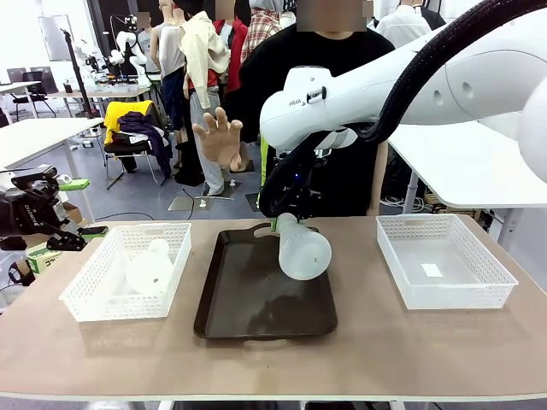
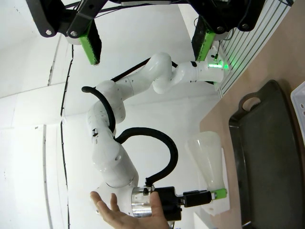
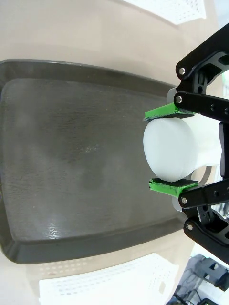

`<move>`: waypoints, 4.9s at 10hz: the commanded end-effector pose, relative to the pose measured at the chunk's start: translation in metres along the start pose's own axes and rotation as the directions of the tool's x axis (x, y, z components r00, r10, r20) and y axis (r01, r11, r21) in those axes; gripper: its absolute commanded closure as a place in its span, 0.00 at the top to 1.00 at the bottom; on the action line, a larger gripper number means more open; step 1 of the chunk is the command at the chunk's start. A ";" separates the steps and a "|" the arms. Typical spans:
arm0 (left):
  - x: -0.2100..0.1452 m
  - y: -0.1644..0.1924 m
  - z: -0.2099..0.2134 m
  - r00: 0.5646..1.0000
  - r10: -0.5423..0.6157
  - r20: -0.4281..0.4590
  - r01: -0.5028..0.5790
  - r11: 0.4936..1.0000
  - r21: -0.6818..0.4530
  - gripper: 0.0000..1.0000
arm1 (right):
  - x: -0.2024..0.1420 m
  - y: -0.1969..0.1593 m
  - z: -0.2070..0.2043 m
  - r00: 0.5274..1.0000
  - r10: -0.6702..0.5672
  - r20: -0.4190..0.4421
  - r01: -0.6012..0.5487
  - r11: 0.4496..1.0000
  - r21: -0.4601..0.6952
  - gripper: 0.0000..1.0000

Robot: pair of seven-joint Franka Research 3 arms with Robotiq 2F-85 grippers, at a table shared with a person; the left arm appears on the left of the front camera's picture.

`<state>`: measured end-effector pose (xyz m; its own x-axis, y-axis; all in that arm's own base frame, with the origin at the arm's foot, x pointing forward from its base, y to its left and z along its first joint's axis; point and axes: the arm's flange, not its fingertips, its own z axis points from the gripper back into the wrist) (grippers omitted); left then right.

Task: Prepare the laboratory tools.
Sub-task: Place the picked Big flask upright in the Handle tray as instructed by the person.

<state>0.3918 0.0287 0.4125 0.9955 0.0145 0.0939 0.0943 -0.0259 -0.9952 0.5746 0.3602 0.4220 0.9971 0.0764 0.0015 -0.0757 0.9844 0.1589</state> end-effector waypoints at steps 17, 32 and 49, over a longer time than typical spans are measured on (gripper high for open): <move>-0.001 -0.003 0.002 1.000 -0.004 -0.002 0.004 1.000 -0.010 1.00 | 0.000 -0.001 0.000 1.000 0.006 0.005 -0.006 1.000 -0.009 0.00; -0.001 -0.003 0.002 1.000 -0.004 -0.002 0.004 1.000 -0.010 1.00 | 0.011 -0.042 0.020 0.382 0.632 0.674 -0.906 0.112 0.409 0.00; -0.001 -0.003 0.002 1.000 -0.004 -0.002 0.004 1.000 -0.010 1.00 | 0.042 -0.064 -0.047 0.001 0.098 0.995 -0.983 -0.184 0.019 0.00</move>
<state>0.3918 0.0289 0.4125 0.9955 0.0150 0.0940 0.0944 -0.0259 -0.9952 0.6182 0.3099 0.3779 0.0003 0.0026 1.0000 -0.9745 -0.2243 0.0008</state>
